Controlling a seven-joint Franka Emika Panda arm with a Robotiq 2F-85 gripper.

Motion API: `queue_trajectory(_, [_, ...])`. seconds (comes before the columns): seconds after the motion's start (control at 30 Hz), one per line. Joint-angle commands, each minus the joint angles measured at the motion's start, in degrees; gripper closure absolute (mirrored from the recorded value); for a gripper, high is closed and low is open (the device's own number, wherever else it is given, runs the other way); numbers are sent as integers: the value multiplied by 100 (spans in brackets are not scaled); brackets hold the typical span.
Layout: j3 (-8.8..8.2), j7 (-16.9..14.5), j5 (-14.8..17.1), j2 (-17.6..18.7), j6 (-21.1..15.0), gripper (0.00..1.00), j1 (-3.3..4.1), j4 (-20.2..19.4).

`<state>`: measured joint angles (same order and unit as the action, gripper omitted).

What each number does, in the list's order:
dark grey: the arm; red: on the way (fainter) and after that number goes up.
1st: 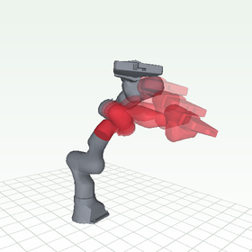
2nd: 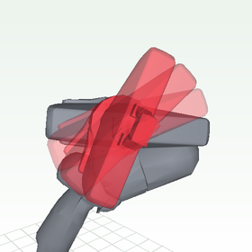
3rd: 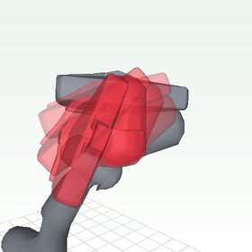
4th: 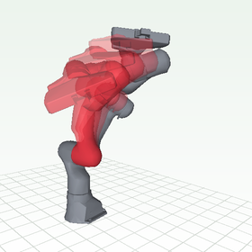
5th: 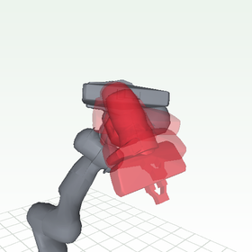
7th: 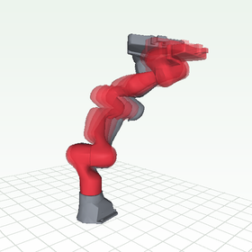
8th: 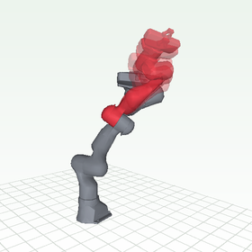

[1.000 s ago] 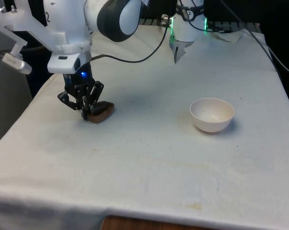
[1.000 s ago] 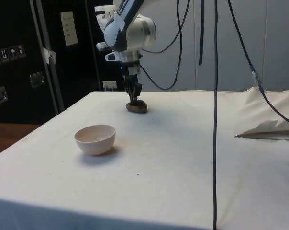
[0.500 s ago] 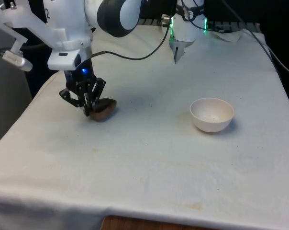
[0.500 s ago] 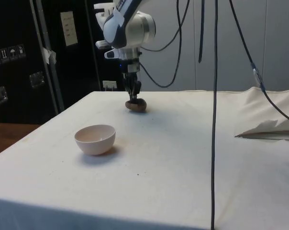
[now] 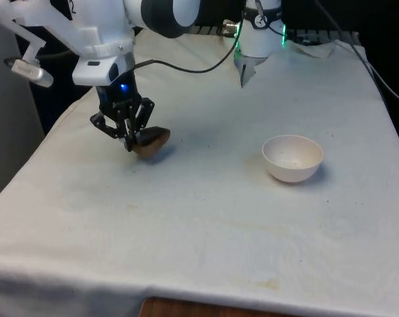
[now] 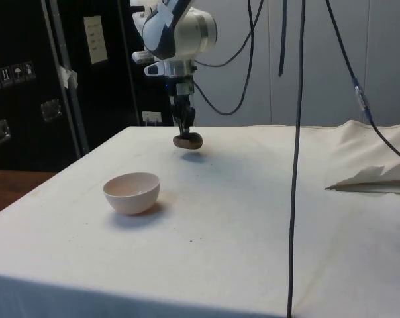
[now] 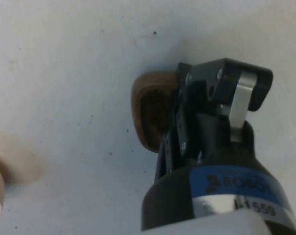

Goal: Pour the coffee beans from the cup into the bowl.

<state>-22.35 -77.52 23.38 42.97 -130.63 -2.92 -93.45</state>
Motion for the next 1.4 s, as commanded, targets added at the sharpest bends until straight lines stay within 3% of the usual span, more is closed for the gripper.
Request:
queue_trajectory(0.0, [0, 17, 0, -29, 0, 100, 11, -29])
queue_trajectory(0.03, [-34, 80, -23, -109, -34, 100, 63, -126])
queue_trajectory(0.17, [-40, 178, -34, -252, -17, 100, 120, -252])
queue_trajectory(0.3, [-40, 264, -52, -355, 6, 100, 166, -332])
queue_trajectory(0.33, [0, 218, -11, -321, 23, 100, 115, -286])
queue_trajectory(0.37, [-46, 286, -57, -390, 11, 100, 178, -355])
queue_trajectory(0.67, [-46, 498, -115, -665, 92, 100, 281, -579])
queue_trajectory(0.7, [0, 430, -63, -607, 120, 100, 218, -510])
queue_trajectory(0.73, [-46, 521, -120, -699, 97, 100, 292, -607])
queue_trajectory(0.8, [-40, 590, -138, -785, 109, 100, 315, -682])
queue_trajectory(1.0, [-40, 739, -160, -945, 138, 100, 367, -802])
queue_trajectory(1.03, [0, 676, -103, -911, 155, 100, 315, -756])
queue_trajectory(1.07, [-46, 762, -166, -968, 149, 100, 372, -819])
queue_trajectory(1.27, [-46, 940, -183, -1077, 212, 100, 413, -859])
queue_trajectory(1.3, [0, 877, -120, -1043, 241, 100, 361, -814])
queue_trajectory(1.33, [-46, 968, -189, -1083, 223, 100, 418, -859])
queue_trajectory(1.37, [-46, 997, -195, -1089, 223, 100, 418, -859])
